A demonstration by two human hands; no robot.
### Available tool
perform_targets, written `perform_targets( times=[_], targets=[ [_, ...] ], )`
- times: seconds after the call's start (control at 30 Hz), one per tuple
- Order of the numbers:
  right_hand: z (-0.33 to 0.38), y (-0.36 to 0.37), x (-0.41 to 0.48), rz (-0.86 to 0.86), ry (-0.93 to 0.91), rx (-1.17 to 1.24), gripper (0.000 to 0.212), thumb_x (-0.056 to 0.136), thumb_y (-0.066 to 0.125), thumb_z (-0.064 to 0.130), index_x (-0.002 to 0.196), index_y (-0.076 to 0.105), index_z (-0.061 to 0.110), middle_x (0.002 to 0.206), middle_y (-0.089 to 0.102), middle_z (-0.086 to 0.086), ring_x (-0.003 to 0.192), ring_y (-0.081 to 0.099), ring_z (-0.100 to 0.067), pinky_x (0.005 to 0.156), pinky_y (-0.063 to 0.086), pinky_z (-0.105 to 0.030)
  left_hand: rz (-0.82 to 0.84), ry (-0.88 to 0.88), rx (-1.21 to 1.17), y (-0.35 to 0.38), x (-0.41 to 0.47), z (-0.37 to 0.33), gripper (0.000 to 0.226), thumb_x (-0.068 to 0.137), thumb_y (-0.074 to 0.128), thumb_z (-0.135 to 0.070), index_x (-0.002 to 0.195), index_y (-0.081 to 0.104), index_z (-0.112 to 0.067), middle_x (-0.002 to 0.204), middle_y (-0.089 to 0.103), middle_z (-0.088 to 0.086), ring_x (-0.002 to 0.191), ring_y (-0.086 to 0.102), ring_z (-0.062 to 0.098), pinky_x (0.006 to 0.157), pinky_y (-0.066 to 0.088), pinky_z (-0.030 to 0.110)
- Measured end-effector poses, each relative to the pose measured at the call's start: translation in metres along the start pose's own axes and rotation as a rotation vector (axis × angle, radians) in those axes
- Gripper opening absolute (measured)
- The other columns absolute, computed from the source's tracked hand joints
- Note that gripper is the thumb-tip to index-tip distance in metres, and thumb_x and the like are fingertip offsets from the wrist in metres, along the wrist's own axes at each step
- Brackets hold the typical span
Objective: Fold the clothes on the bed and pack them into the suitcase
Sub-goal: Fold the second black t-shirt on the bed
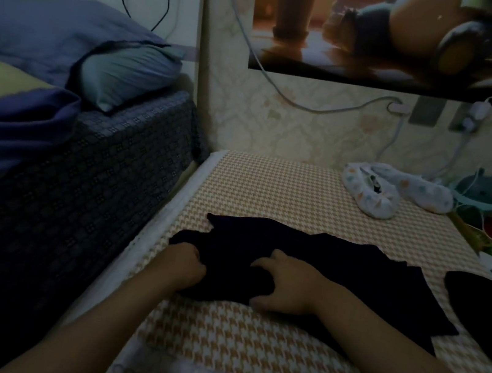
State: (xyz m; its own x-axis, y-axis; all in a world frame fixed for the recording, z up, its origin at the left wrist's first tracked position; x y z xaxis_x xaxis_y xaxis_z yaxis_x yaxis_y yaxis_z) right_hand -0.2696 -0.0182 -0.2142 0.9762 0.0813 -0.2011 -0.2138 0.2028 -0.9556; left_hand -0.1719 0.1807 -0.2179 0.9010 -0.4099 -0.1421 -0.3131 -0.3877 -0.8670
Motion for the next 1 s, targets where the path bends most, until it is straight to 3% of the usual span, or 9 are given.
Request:
perform_targets(
  times=[0.1, 0.2, 0.3, 0.47, 0.53, 0.6, 0.73, 0.87, 1.0],
  targets=[
    [0.0, 0.009, -0.018, 0.106, 0.062, -0.095, 0.092, 0.077, 0.064, 0.055, 0.152, 0.016, 0.035, 0.141, 0.033, -0.003, 0.123, 0.045, -0.023, 0.099, 0.044, -0.034, -0.142, -0.07, -0.147, 0.0, -0.011, 0.009, 0.036, 0.098, 0.048, -0.016, 0.062, 0.044, -0.013, 0.067, 0.05, 0.004, 0.059, 0.046, 0.014, 0.062, 0.046, 0.029],
    [-0.005, 0.013, -0.029, 0.086, 0.15, -0.052, 0.083, 0.084, 0.059, 0.046, 0.153, 0.014, 0.033, 0.14, 0.033, -0.004, 0.121, 0.046, -0.024, 0.102, 0.044, -0.037, 0.006, -0.104, -0.163, 0.007, -0.024, 0.006, 0.039, 0.097, 0.053, -0.035, 0.111, 0.062, 0.0, 0.109, 0.063, 0.019, 0.092, 0.06, 0.027, 0.076, 0.049, 0.033],
    [-0.007, 0.015, -0.037, 0.009, 0.173, 0.015, 0.064, 0.092, 0.046, 0.029, 0.152, 0.023, 0.03, 0.136, 0.039, -0.003, 0.116, 0.048, -0.021, 0.099, 0.044, -0.034, 0.034, -0.143, -0.152, 0.011, -0.028, 0.004, 0.052, 0.097, 0.052, -0.041, 0.135, 0.049, -0.006, 0.124, 0.058, 0.014, 0.105, 0.057, 0.026, 0.077, 0.044, 0.026],
    [-0.014, 0.01, -0.045, -0.298, 0.263, 0.136, 0.035, 0.099, 0.039, 0.024, 0.132, 0.051, 0.023, 0.123, 0.061, 0.001, 0.102, 0.058, -0.016, 0.086, 0.049, -0.031, 0.039, -0.254, -0.376, 0.005, -0.024, 0.002, 0.065, 0.092, 0.063, -0.034, 0.144, 0.035, -0.006, 0.14, 0.046, 0.017, 0.122, 0.049, 0.033, 0.095, 0.045, 0.035],
    [-0.019, 0.009, -0.049, -0.362, 0.289, 0.162, 0.029, 0.1, 0.039, 0.026, 0.123, 0.057, 0.024, 0.112, 0.066, 0.002, 0.092, 0.06, -0.014, 0.081, 0.051, -0.031, 0.114, -0.232, -0.331, 0.001, -0.024, 0.001, 0.045, 0.095, 0.059, -0.022, 0.136, 0.043, -0.011, 0.134, 0.049, 0.016, 0.12, 0.05, 0.031, 0.096, 0.043, 0.032],
    [-0.022, 0.008, -0.052, -0.372, 0.281, 0.179, 0.03, 0.1, 0.039, 0.026, 0.12, 0.061, 0.024, 0.11, 0.067, 0.003, 0.09, 0.06, -0.013, 0.081, 0.051, -0.032, 0.111, -0.22, -0.343, 0.0, -0.021, 0.005, 0.015, 0.096, 0.057, -0.018, 0.109, 0.058, -0.011, 0.113, 0.057, 0.016, 0.102, 0.057, 0.027, 0.094, 0.047, 0.033],
    [-0.019, 0.007, -0.054, -0.364, 0.286, 0.169, 0.033, 0.099, 0.038, 0.029, 0.109, 0.067, 0.019, 0.101, 0.067, 0.004, 0.09, 0.061, -0.017, 0.074, 0.049, -0.027, 0.077, -0.14, -0.251, 0.009, -0.026, 0.009, 0.039, 0.096, 0.056, -0.035, 0.065, 0.049, -0.013, 0.064, 0.048, 0.006, 0.057, 0.047, 0.017, 0.056, 0.039, 0.028],
    [-0.03, 0.011, -0.051, -0.426, 0.425, 0.17, 0.034, 0.097, 0.037, 0.029, 0.072, 0.055, 0.014, 0.07, 0.056, 0.005, 0.063, 0.051, -0.013, 0.05, 0.035, -0.025, 0.006, -0.063, -0.086, 0.013, -0.027, 0.004, 0.037, 0.092, 0.063, -0.031, 0.064, 0.045, -0.014, 0.06, 0.043, 0.001, 0.055, 0.043, 0.012, 0.048, 0.034, 0.023],
    [-0.038, 0.015, -0.05, -0.416, 0.439, 0.159, 0.036, 0.097, 0.038, 0.029, 0.086, 0.065, 0.008, 0.086, 0.065, 0.0, 0.071, 0.056, -0.016, 0.052, 0.033, -0.025, -0.134, -0.015, -0.241, 0.007, -0.022, -0.001, 0.029, 0.096, 0.054, -0.02, 0.069, 0.048, -0.014, 0.067, 0.051, 0.003, 0.06, 0.047, 0.017, 0.052, 0.037, 0.026]
  ],
)
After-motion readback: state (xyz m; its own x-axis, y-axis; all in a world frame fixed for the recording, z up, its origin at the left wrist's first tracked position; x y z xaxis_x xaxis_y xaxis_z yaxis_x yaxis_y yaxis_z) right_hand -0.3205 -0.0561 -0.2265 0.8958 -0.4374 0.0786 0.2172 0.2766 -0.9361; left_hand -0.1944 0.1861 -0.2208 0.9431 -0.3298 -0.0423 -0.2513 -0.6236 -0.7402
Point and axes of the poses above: each hand's wrist, its own x-axis towards the middle knuckle, its own y-axis out of the palm, z = x × y, the point moved 3 cm from there along x, towards the middle knuckle
